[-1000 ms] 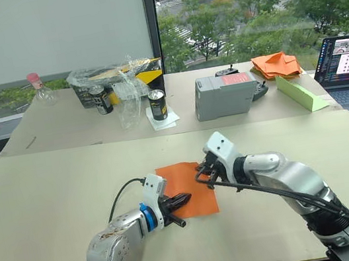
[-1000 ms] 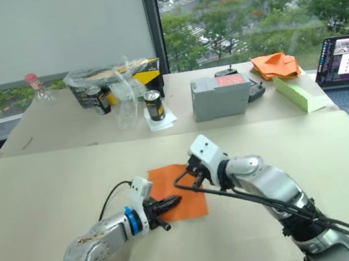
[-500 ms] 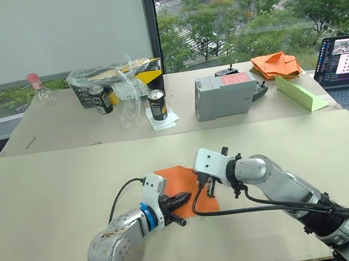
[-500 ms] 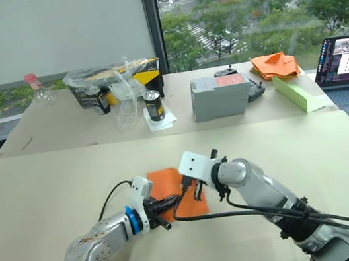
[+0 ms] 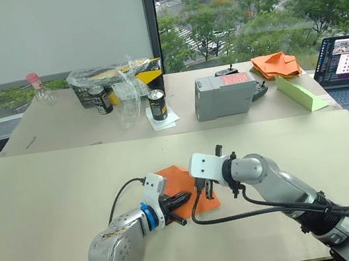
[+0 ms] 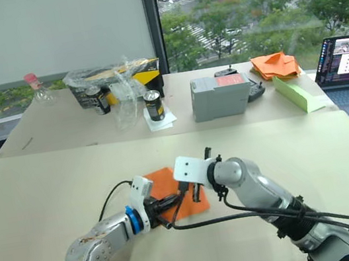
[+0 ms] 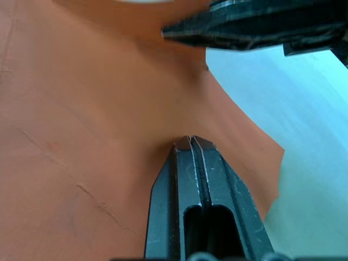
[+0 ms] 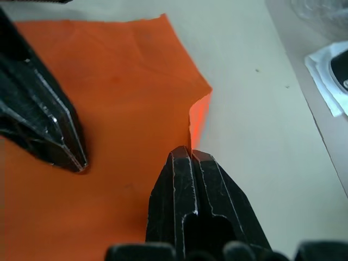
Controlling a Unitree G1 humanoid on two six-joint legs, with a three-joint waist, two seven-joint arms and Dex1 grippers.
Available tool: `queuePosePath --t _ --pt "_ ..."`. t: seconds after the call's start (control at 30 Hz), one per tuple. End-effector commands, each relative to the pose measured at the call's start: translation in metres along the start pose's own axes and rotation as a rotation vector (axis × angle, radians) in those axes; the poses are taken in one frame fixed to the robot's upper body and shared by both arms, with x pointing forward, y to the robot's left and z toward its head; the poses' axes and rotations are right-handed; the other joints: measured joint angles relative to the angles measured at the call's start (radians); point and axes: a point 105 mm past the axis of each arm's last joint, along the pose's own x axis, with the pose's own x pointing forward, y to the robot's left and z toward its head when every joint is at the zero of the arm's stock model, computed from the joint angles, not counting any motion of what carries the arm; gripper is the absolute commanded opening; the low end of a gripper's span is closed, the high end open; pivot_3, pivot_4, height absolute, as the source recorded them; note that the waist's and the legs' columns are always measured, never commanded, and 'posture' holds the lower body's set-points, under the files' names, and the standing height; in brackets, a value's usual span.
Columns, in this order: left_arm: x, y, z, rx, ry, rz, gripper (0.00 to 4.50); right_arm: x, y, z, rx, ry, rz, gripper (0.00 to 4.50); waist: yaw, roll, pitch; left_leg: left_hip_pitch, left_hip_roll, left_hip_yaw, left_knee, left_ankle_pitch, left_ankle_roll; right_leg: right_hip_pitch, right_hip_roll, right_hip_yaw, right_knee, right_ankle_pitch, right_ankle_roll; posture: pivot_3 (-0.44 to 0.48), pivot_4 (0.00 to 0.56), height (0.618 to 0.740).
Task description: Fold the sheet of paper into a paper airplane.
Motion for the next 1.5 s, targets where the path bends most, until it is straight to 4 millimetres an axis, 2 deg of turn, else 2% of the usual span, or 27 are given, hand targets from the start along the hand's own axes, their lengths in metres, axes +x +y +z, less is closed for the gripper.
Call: queuePosePath --t 0.03,0.27,0.43,0.77,0.97,1.17,1.33,1.5 --pt "-0.001 0.004 0.0 0.002 -0.003 0.024 0.0 -0.001 -0.004 0.009 -0.071 -0.022 -0.002 0.05 0.0 0.0 0.0 0.0 0.0 0.0 0.0 0.0 0.0 0.0 0.0 0.0 0.0 0.0 0.0 0.0 0.15 0.74" --pt "-0.002 0.004 0.0 0.001 -0.005 0.025 0.0 0.003 0.003 0.002 -0.121 0.01 0.035 0.05 0.0 0.0 0.0 0.0 0.0 0.0 0.0 0.0 0.0 0.0 0.0 0.0 0.0 0.0 0.0 0.0 0.15 0.74" --pt "-0.002 0.005 0.0 0.0 -0.007 0.029 0.0 0.004 0.011 0.006 -0.12 -0.015 0.08 0.05 0.0 0.0 0.0 0.0 0.0 0.0 0.0 0.0 0.0 0.0 0.0 0.0 0.0 0.0 0.0 0.0 0.15 0.74" --pt "-0.005 0.006 0.003 -0.004 -0.019 0.038 0.0 0.013 0.009 0.005 -0.17 0.001 0.081 0.05 -0.003 0.0 0.0 0.0 0.0 0.0 0.0 0.0 0.0 0.0 0.0 0.0 0.0 0.0 0.0 0.0 0.15 0.74" --pt "-0.013 0.012 0.012 -0.011 -0.049 0.051 0.0 0.016 0.009 0.001 -0.182 0.009 0.079 0.05 -0.004 0.0 0.0 0.001 0.0 0.0 0.0 0.0 -0.001 0.0 0.0 0.0 0.0 0.0 0.0 0.0 0.15 0.74" --pt "-0.026 0.017 0.034 -0.027 -0.102 0.035 0.0 0.017 0.01 -0.001 -0.185 0.014 0.081 0.05 -0.002 0.0 0.0 0.001 0.0 0.0 0.0 0.0 -0.001 0.0 0.0 0.0 0.001 0.0 0.0 0.0 0.15 0.74" --pt "-0.02 0.019 0.06 -0.036 -0.173 0.038 0.0 0.019 0.009 -0.001 -0.185 0.016 0.073 0.05 -0.001 0.0 0.0 0.0 0.0 0.0 0.0 0.001 -0.001 0.0 0.0 0.0 0.0 0.0 0.0 0.0 0.15 0.74" --pt "-0.009 0.015 0.069 -0.026 -0.178 0.031 0.0 0.02 0.008 -0.001 -0.184 0.018 0.07 0.05 -0.005 0.0 0.0 0.0 0.0 0.0 0.0 0.001 -0.002 0.0 0.0 0.0 0.001 0.0 0.0 0.0 0.15 0.74"
